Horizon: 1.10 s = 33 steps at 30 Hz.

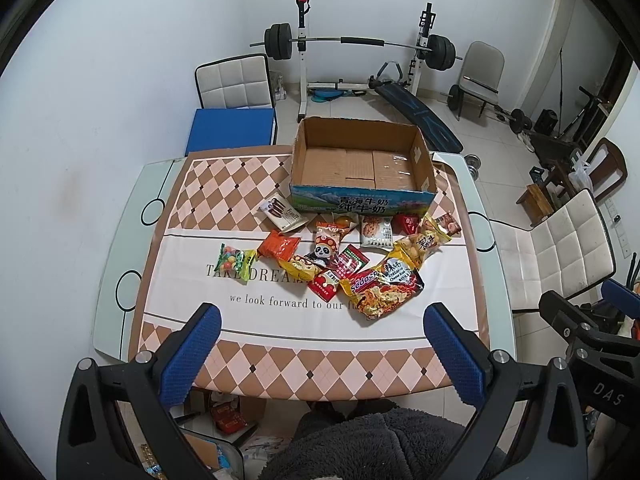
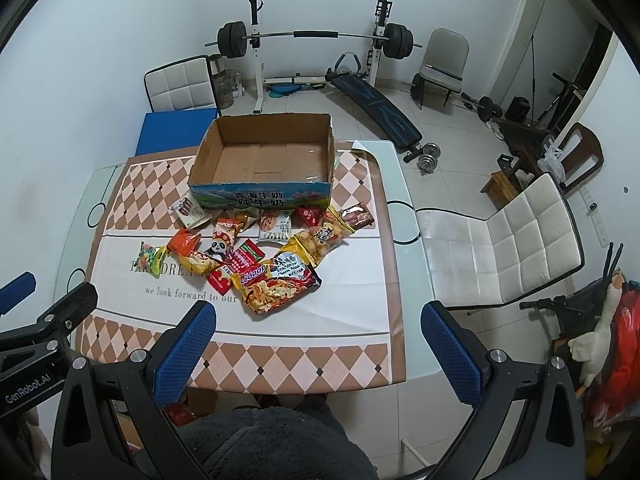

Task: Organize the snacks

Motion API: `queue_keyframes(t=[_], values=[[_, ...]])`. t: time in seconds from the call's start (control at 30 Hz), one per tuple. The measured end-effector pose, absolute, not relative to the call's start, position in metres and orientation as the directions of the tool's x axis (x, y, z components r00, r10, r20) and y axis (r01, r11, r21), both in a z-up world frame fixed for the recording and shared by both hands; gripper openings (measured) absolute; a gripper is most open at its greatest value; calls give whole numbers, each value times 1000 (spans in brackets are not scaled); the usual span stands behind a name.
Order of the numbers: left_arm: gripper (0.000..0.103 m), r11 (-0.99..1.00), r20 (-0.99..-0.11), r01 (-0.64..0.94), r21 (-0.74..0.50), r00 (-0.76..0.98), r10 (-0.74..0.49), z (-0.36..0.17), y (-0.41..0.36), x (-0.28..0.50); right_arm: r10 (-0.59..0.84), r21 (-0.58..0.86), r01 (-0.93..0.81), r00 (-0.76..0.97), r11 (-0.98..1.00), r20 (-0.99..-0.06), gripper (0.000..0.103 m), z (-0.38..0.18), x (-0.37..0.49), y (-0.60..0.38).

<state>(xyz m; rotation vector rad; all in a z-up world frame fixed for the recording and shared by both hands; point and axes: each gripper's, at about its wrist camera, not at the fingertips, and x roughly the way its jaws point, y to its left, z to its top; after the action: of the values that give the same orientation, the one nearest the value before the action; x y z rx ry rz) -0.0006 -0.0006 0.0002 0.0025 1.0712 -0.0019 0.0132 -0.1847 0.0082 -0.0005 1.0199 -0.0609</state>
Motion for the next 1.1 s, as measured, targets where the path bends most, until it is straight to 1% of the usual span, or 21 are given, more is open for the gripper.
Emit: queue_keyframes(t=[1.1], values=[[103, 1000, -876, 3, 1, 482, -1, -3, 4, -1, -39, -16, 48, 524, 999, -851, 103, 7, 19, -175]])
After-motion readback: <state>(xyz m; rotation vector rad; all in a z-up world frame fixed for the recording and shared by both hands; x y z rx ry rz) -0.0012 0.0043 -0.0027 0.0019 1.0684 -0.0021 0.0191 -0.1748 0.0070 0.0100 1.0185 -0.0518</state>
